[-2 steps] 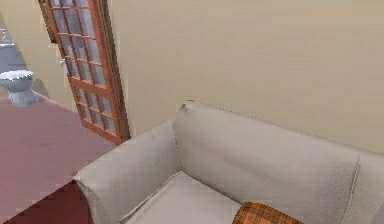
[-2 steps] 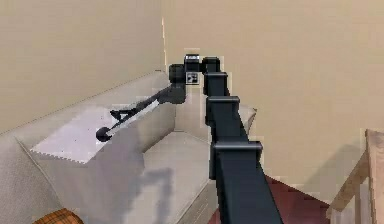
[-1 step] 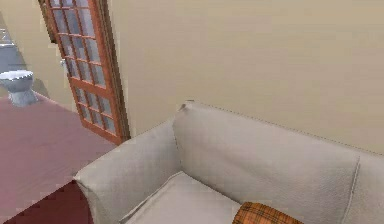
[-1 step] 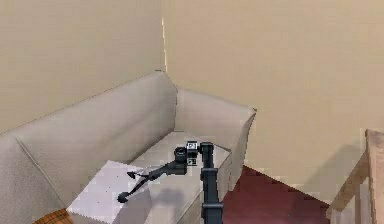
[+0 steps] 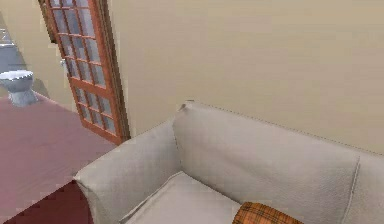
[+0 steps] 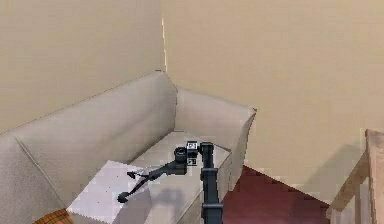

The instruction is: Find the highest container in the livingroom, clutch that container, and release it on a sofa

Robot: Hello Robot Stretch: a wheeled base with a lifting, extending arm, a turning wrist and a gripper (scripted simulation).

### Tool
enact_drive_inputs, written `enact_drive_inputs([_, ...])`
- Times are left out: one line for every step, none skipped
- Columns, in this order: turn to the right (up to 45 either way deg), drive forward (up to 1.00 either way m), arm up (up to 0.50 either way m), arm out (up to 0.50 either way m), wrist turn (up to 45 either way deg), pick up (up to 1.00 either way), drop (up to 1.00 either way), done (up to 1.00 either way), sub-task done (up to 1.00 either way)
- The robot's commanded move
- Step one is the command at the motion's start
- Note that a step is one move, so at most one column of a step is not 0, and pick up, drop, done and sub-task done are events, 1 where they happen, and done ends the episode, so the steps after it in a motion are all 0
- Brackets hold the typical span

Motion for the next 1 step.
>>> enact_drive_inputs([0.0,0.00,0.00,0.00,0.0,0.00,1.00,0.00,0.00])
